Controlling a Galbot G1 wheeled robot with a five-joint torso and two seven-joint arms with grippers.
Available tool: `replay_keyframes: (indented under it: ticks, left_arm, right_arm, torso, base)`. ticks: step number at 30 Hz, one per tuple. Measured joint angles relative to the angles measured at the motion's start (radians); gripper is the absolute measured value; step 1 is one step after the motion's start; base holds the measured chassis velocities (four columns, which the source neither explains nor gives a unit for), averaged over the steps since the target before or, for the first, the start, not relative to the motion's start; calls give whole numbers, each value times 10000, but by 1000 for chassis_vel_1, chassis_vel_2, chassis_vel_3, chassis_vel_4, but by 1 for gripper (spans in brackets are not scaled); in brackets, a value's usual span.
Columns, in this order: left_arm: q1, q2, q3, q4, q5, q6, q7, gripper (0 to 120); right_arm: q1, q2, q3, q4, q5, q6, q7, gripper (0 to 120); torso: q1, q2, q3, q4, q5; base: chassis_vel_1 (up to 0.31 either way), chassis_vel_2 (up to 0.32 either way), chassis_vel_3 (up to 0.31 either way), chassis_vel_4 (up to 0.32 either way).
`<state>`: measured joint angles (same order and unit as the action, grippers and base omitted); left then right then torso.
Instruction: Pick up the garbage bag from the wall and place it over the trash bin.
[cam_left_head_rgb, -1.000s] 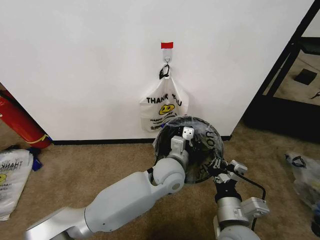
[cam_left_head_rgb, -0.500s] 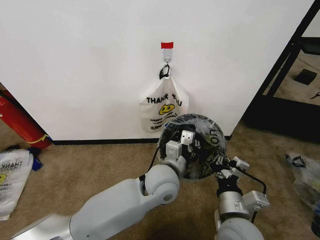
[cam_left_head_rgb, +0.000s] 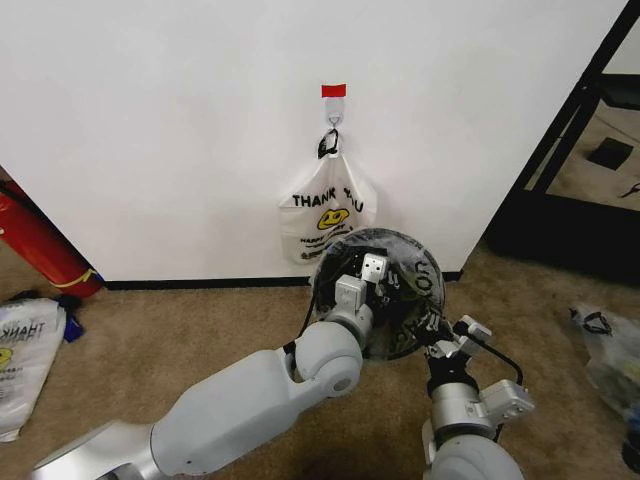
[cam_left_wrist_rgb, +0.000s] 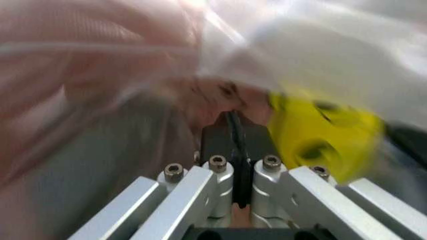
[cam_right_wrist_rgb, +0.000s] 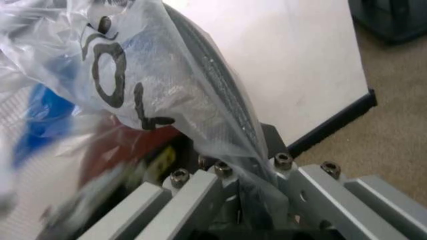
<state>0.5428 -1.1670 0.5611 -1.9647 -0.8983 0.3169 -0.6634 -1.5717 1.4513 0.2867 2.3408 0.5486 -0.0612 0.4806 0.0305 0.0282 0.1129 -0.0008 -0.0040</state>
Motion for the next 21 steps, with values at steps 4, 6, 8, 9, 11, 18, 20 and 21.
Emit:
replay_keyframes:
  ticks: [4,6,8,9,11,18,20,21]
  left_arm:
    - [115,312,36,-479,-232,122,114,0]
    - [88,495,-24,-757,-442,184,167,0]
    - [81,563,-43,-831,-472,229,200,0]
    - [79,635,-65,-895,-491,287,229,0]
    - [110,823,-153,-1019,-501,424,279,0]
    - [740,1723,-874,-1821,-447,576,488,8]
    - [1185,2062,-1378,-2253,-430,554,659,15]
    - [1770,2404,-2041,-2703,-389,442,887,22]
  right_arm:
    - [355,17,119,-277,720,-247,336,0]
    - [422,71,134,-493,837,-249,388,0]
    - [438,89,134,-549,849,-250,390,0]
    - [453,99,134,-586,851,-250,390,0]
    - [513,117,140,-674,878,-250,405,0]
    - [626,89,300,-746,1224,-249,488,0]
    - [675,95,407,-693,1611,-274,569,0]
    - [755,115,527,-632,2089,-346,697,0]
  torso:
    - [0,0,0,2,0]
    - [0,0,0,-2,0]
    - [0,0,0,-2,0]
    - [0,-1,0,-2,0]
    - [0,-2,0,-1,-1]
    - [0,-2,0,-1,-1]
    - [0,-2,0,-2,-2]
    - [0,-2,0,-3,-3]
  base:
    - [0,0,0,0]
    - [0,0,0,0]
    - [0,0,0,0]
    - [0,0,0,0]
    - [0,0,0,0]
    - [0,0,0,0]
    - [0,0,0,0]
    - [0,0,0,0]
